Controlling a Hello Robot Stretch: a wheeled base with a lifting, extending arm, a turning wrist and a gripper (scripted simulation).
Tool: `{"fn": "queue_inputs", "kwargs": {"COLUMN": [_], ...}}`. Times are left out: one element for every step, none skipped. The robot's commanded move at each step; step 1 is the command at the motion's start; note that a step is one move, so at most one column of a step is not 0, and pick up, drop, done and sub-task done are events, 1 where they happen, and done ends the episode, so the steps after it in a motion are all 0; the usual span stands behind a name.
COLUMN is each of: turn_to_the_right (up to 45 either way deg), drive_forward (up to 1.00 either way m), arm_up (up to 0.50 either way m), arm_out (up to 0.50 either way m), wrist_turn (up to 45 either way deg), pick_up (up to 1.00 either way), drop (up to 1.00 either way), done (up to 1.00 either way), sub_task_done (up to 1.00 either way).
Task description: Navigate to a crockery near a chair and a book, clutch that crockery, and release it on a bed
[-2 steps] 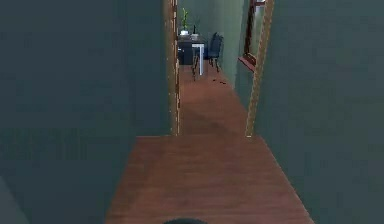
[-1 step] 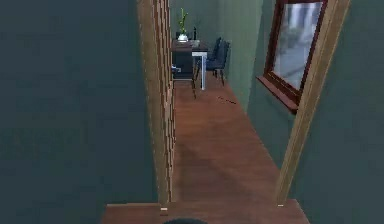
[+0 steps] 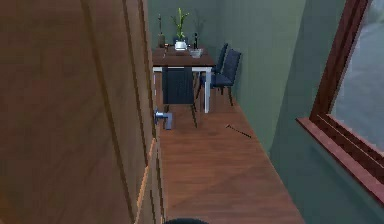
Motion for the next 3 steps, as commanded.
{"fn": "queue_inputs", "kwargs": {"turn_to_the_right": [9.0, 0.0, 3.0], "drive_forward": [0.00, 1.00, 0.00], "arm_up": [0.00, 0.00, 0.00], "arm_out": [0.00, 0.00, 0.00], "wrist_turn": [0.0, 0.0, 0.0], "pick_up": [0.00, 0.00, 0.00], "drop": [0.00, 0.00, 0.00], "done": [0.00, 0.00, 0.00], "sub_task_done": [0.00, 0.00, 0.00]}}
